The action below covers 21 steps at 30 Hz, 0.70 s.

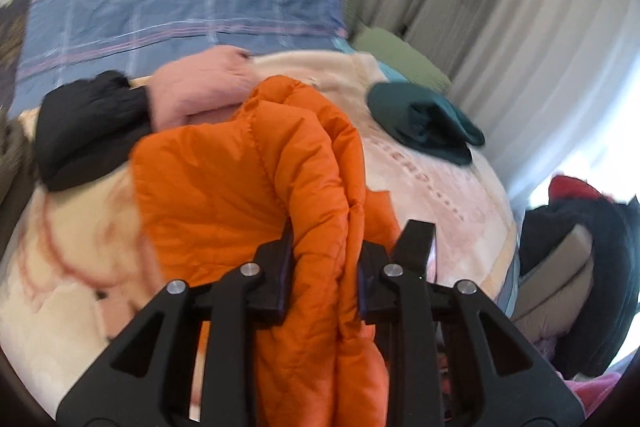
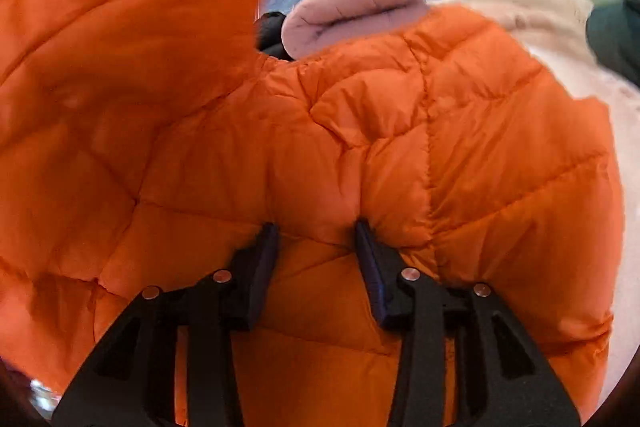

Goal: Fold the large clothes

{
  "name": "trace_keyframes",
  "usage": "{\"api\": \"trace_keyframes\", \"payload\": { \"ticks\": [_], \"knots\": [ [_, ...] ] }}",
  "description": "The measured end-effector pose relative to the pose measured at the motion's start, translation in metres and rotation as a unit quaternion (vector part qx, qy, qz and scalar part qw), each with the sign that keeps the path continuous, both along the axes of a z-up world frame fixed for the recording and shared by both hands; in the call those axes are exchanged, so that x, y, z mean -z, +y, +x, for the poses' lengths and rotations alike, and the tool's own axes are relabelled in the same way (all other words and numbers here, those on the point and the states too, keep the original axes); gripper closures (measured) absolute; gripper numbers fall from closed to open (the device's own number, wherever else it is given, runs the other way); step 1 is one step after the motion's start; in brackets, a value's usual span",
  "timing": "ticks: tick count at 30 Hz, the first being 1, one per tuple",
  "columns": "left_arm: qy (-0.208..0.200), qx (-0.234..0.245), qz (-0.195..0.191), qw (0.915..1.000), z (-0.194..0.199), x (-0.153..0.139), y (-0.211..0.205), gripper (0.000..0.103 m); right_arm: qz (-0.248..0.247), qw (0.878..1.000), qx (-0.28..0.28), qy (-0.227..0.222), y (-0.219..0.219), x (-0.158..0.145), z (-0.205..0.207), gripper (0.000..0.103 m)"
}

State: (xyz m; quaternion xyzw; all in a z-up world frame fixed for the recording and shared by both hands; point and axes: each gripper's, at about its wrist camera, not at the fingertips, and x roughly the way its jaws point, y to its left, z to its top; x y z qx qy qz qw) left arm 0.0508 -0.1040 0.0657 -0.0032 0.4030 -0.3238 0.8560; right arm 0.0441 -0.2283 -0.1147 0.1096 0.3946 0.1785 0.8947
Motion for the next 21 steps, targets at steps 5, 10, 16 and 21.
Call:
{"api": "trace_keyframes", "payload": {
  "ticks": [5,10,16,21],
  "knots": [
    [0.022,0.031,0.035,0.9987,0.011,0.029,-0.057,0.076,0.026,0.999,0.044,-0.004,-0.038,-0.021,-0.029,0.060],
    [0.025,0.067,0.032,0.9969,0.009,0.041,-0.085,0.076,0.066,0.992,0.103,-0.042,-0.103,-0.036,-0.082,0.059],
    [0.028,0.103,0.026,0.9940,-0.005,0.058,-0.110,0.078,0.087,0.987,0.131,-0.038,-0.138,-0.025,-0.096,0.062],
    [0.005,0.104,0.000,0.9946,-0.019,0.050,-0.107,0.079,0.165,0.982,0.088,0.022,-0.126,0.019,-0.060,0.079]
  ]
}}
